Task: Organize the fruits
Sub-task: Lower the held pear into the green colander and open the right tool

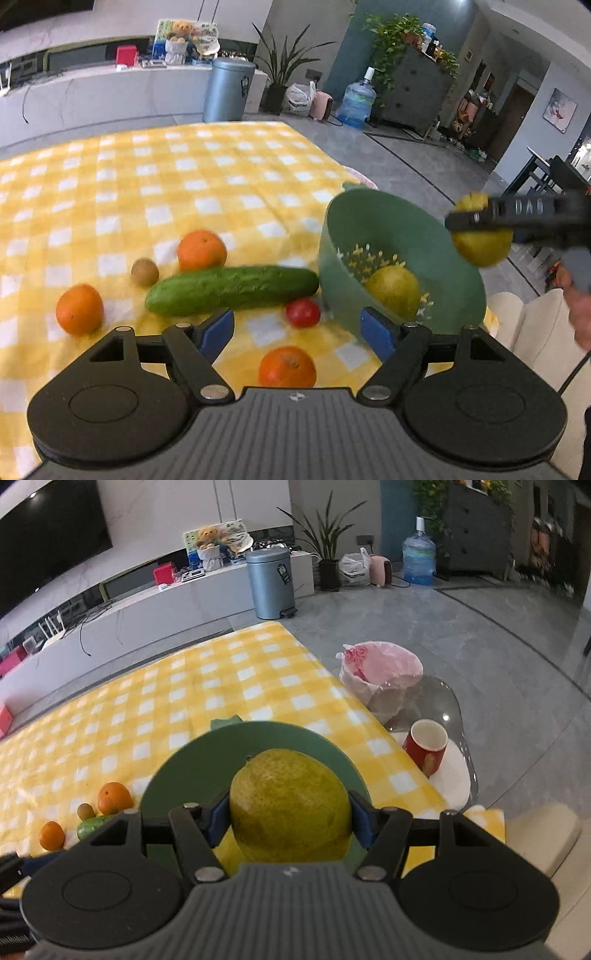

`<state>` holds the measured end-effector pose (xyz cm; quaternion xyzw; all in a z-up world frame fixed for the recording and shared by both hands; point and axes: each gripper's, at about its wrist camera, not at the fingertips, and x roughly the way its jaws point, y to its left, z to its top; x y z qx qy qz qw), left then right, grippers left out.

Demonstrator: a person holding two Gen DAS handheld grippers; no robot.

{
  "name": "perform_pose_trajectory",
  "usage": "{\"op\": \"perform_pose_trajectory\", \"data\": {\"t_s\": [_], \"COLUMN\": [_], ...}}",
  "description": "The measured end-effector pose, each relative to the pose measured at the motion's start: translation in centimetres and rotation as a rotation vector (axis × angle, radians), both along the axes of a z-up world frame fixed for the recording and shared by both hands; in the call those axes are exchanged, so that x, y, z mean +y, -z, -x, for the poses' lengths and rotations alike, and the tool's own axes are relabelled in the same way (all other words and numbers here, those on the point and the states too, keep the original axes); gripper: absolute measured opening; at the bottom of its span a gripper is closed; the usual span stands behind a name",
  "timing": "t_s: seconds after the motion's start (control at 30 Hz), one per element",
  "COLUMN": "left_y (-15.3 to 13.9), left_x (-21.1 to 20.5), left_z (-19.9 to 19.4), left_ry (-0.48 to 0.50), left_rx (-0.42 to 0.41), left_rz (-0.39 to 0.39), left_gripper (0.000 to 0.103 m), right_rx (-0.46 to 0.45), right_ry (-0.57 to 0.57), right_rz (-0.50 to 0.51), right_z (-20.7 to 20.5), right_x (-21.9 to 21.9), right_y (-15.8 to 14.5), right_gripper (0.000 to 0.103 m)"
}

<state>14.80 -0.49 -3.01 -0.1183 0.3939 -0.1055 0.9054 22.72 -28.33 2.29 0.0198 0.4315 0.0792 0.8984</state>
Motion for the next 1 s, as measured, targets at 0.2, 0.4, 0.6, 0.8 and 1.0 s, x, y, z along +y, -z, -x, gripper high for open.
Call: {"op": "perform_pose_trajectory", "data": {"t_s": [0.2,0.4,0.6,0.8,1.0], "left_y": [0.8,0.6,1.0,1.1,1.4], "left_x": [1.2,1.0,1.3,1.4,1.3], "left_z": [0.7,1.2,0.9,0.9,0.7], "left_ry": [-0.005,0.010,0.002,-0.001,-0.002], "left_rx": [0.008,-0.005,0.004,0.016,0.036], "left_rz": [0.060,0.059,0.072,0.074,0.076], "left_gripper": [0.091,0.091,0.091,0.091,0.091], "right_rx": [0.098,0.074,0.160,0.243,0.324], "right_ry": [-0.091,-0.162,-0.143,-0.096,-0.051], "right_rz": [0.050,0.302,0.333,0.182,0.100], "right_z": [-2.3,-4.6,-7.2,-8.6,-10.3], "right_x": [4.0,7.7,7.1,5.9,5.6], "right_y": [1.4,3.6,4.6,6.5,8.6], "right_gripper": [0.062,0.062,0.062,0.062,0.063]}}
